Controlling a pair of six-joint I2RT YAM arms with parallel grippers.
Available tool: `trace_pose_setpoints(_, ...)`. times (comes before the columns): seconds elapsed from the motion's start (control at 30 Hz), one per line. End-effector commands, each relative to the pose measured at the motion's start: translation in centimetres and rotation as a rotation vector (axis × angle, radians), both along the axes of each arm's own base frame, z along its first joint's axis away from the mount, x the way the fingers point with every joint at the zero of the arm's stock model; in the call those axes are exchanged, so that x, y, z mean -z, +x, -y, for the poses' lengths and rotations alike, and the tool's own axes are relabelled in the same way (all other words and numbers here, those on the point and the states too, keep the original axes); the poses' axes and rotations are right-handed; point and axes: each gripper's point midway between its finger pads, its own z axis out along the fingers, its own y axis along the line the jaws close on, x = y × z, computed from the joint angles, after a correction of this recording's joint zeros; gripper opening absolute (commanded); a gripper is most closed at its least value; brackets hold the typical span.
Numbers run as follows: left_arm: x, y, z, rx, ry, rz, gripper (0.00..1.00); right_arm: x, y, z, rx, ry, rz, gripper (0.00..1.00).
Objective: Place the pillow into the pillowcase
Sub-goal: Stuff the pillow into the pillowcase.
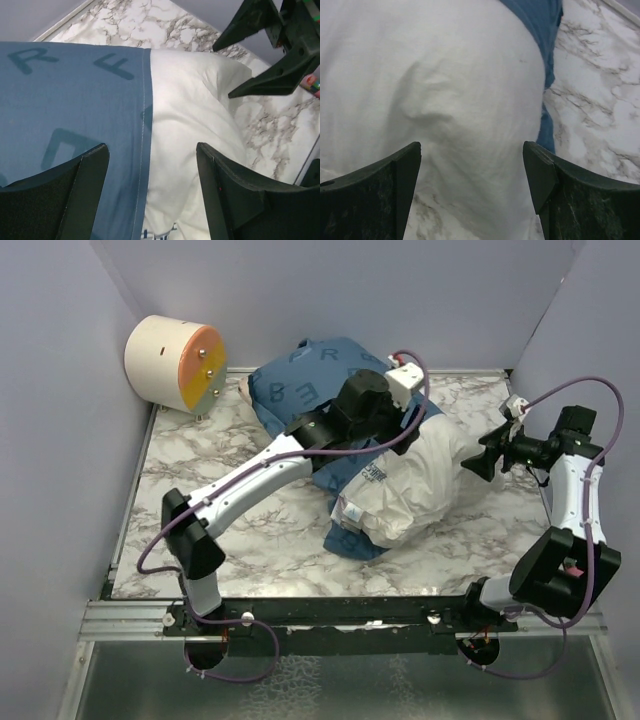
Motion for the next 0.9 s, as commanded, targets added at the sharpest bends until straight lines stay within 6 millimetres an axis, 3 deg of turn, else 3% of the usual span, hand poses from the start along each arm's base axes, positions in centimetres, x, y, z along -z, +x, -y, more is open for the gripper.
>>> trace_pose_setpoints(0.0,2.9,0.2,0.8,-0.021,0.224,0.036,0.73,-0.2,4.8,3.4,0.100,-0.104,0.113,0.82)
trace_pose_setpoints(0.1,3.1,-1.8,2.1,0.016,0.191,0.018,0.73,1.6,5.4,2.8,0.035,-0.036,0.078,0.77)
trace_pose_setpoints(0.17,3.3,-3.9,2.8,0.057,0.132,-0.024,0.71,2.9,4.3,0.8,-0.056,0.032,0.027,0.61)
trace_pose_setpoints(0.3,4.3,-7.9,1.8,0.093,0.004,-0.170,0.65,3.2,-1.2,-4.4,-0.267,0.060,0.058,0.27)
trace_pose_setpoints(0.37,5.7,-9.1,-0.1,0.049,-0.046,-0.224,0.65,3.1,-4.7,-6.5,-0.366,0.049,0.101,0.23)
trace_pose_setpoints(0.4,8.0,-9.9,-1.7,0.016,-0.046,-0.259,0.65,3.0,-6.2,-7.4,-0.410,0.042,0.117,0.21)
trace_pose_setpoints(0.43,8.3,-10.3,-2.9,-0.026,-0.090,-0.282,0.65,3.1,-7.5,-8.4,-0.439,0.046,0.108,0.19)
trace_pose_setpoints(0.57,7.9,-11.2,-6.7,-0.134,-0.216,-0.303,0.69,2.7,-10.7,-11.8,-0.562,0.027,0.128,0.20)
trace_pose_setpoints(0.63,7.2,-11.1,-7.7,-0.168,-0.225,-0.293,0.69,1.8,-11.4,-12.7,-0.597,0.013,0.138,0.31)
trace_pose_setpoints(0.7,7.2,-10.8,-8.7,-0.212,-0.196,-0.284,0.69,0.4,-11.2,-12.5,-0.591,-0.021,0.151,0.50)
trace_pose_setpoints(0.87,8.2,-10.7,-11.5,-0.294,-0.125,-0.269,0.68,-4.1,-8.2,-9.7,-0.455,-0.136,0.175,0.65)
